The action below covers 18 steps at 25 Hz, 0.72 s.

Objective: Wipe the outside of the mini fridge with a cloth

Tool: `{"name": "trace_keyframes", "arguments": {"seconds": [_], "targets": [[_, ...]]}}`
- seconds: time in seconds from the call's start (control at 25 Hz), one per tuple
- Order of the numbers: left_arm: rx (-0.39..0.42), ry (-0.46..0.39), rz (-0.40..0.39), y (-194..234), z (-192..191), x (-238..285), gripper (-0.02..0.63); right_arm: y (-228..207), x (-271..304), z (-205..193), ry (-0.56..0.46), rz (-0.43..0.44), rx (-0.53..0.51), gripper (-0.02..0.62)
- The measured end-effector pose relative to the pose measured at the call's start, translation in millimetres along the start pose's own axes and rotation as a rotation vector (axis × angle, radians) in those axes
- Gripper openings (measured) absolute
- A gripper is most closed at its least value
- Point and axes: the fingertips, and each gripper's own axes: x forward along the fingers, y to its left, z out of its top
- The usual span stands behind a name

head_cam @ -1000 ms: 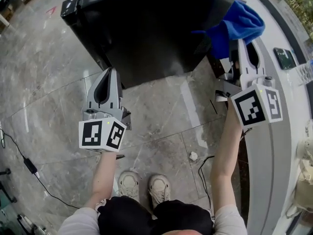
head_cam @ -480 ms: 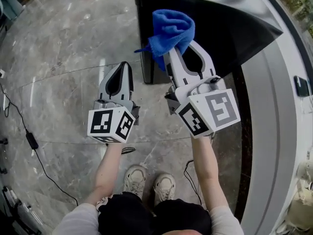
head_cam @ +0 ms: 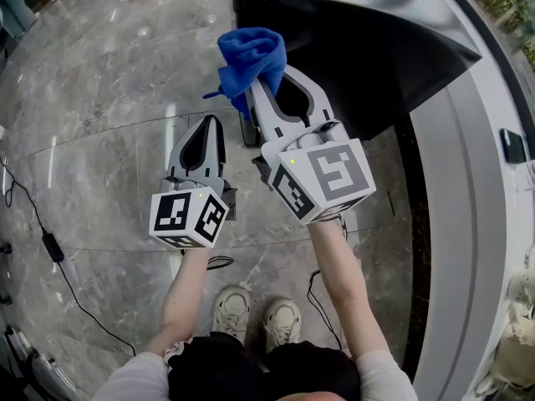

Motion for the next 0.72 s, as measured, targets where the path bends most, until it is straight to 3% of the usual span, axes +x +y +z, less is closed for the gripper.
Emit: {"name": "trace_keyframes", "arguments": {"seconds": [0.32, 0.72], "targets": [[-0.002, 0.037, -0.076, -38, -19, 14, 0.005, -33, -25, 6, -0.009, -0.06, -0.029, 0.08], [0.01, 0.037, -0.176, -89, -25, 36, 0.005, -121, -84, 17, -0.011, -0.264, -0.055, 0.081]]}}
